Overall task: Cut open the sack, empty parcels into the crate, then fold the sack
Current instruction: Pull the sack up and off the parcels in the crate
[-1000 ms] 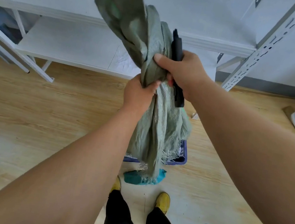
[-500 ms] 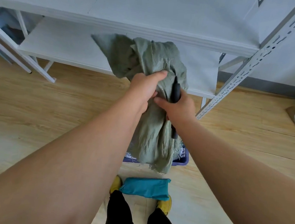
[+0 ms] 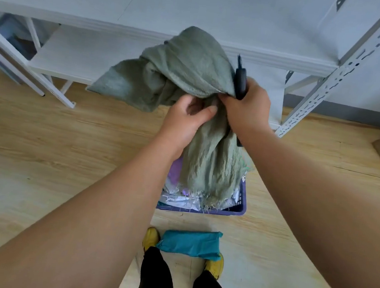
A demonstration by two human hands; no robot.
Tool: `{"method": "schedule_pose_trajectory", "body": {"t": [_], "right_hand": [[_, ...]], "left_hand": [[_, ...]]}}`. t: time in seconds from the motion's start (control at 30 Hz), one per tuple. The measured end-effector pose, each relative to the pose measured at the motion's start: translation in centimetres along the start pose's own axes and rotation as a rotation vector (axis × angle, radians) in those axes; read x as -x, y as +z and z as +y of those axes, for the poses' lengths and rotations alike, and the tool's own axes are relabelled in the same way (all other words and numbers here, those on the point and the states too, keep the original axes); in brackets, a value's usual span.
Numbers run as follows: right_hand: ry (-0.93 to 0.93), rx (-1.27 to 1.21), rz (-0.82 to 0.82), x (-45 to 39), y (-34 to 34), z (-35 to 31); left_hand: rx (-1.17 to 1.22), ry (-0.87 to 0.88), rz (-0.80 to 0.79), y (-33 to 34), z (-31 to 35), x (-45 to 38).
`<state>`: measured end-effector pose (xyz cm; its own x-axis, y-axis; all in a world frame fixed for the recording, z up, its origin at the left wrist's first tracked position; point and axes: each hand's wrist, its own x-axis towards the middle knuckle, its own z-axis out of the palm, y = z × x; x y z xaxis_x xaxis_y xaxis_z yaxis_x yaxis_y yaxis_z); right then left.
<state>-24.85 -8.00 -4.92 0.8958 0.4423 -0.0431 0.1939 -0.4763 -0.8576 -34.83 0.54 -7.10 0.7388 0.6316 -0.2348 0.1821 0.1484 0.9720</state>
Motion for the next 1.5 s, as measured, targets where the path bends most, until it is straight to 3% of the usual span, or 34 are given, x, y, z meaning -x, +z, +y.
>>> {"method": "schedule_pose_trajectory", "body": {"t": [0.1,0.23,0.4,0.5,0.63,0.8,0.9,1.07,1.3,1.5], "right_hand": [[0.037,0.097,-0.088,0.2,0.7,0.1],[-0.029,-0.032,0.004,-0.4,0.6,-2.0],[-0.025,0.028,-0.035,-0.7,0.3,-3.0],[-0.058,-0.122,0.044,-0.8,0.0,-4.0],[0.016,-0.03,-0.04,-0.1,0.8,-3.1],[-0.02,-0.151,0.019,-0.7,0.3,-4.0],[0.053,-0.053,-0.06,-0.2,0.7,-3.3],[0.019,-0.146,0.009,-0.3,0.2,-4.1],[0.143,-0.064,-0.115,-0.6,-0.1,-3.6],[0.563,-0.579,-0.24,-0.4,0.3,-3.4]], "left_hand": [[0.041,-0.04,-0.047,0.1,-0.3,0.2],[0.076,0.043,-0.01,-0.2,1.2,-1.2],[0.103,0.028,-0.001,0.0,2.0,-1.1],[0.165,0.11,0.036,-0.1,3.5,-1.4],[0.196,0.035,0.0,-0.1,1.8,-0.8],[0.216,0.131,0.016,-0.2,2.9,-1.0],[0.173,0.06,0.016,0.0,1.8,-0.3],[0.165,0.169,0.011,-0.2,2.6,-0.3],[-0.323,0.019,0.064,-1.0,-2.4,1.3],[-0.341,-0.069,0.079,0.0,-2.4,0.6]]}}
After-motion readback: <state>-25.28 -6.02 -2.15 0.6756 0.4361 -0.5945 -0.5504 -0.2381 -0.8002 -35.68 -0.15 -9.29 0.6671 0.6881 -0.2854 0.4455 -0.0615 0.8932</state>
